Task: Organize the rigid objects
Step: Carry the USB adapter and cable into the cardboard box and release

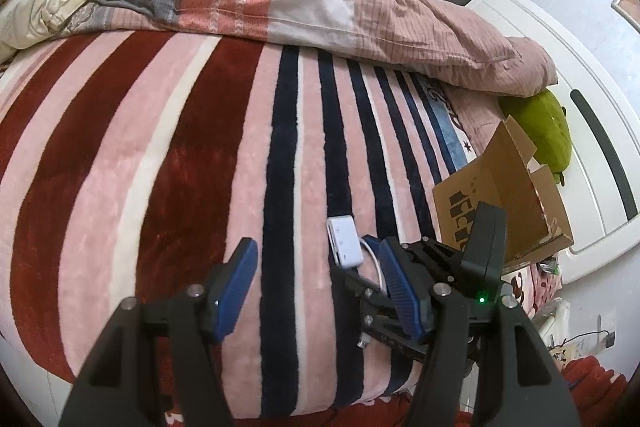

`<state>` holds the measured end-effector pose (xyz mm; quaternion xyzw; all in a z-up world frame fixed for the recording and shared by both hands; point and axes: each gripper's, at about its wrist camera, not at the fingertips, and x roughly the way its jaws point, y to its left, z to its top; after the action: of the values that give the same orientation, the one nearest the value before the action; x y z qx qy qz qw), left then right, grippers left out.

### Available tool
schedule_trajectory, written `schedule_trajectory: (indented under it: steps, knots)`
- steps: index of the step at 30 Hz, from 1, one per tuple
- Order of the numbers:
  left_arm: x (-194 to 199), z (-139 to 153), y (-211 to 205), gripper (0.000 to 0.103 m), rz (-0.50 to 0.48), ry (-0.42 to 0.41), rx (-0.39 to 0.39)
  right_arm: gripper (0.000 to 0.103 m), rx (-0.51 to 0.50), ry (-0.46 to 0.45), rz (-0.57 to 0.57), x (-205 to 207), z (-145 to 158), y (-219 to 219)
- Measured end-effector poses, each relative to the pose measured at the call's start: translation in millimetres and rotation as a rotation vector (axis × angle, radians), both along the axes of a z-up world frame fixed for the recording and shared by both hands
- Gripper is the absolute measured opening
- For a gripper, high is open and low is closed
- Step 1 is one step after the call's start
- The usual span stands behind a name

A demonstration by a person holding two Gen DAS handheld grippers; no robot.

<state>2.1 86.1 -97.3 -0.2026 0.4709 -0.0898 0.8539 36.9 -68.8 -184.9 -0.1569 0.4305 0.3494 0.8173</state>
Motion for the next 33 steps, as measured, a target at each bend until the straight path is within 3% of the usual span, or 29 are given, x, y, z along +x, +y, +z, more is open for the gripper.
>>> schedule_trajectory:
  steps: [6, 14, 17, 20, 24, 33]
  knots:
    - [0, 7, -5, 0.06, -0.022, -0.014, -0.013, 0.039, 0.049, -0.023, 0.019, 0, 18, -2]
    - [3, 41, -29, 0.058, -0.121, -0.095, -0.06, 0.039, 0.22, -0.093, 0.118, -14, 96, -7]
    - [11, 61, -39, 0.05, -0.159, -0.126, -0.069, 0.039, 0.278, -0.121, 0.141, -18, 126, -12]
    - [23, 82, -50, 0.035, -0.195, -0.145, -0.075, 0.039, 0.324, -0.142, 0.148, -16, 151, -20]
    - [44, 107, -74, 0.02, -0.261, -0.177, -0.045, 0.039, 0.338, -0.202, 0.116, -11, 174, -39]
    - [103, 126, -170, 0.02, -0.441, -0.17, -0.029, 0.039, 0.349, -0.229, -0.079, 24, 196, -128]
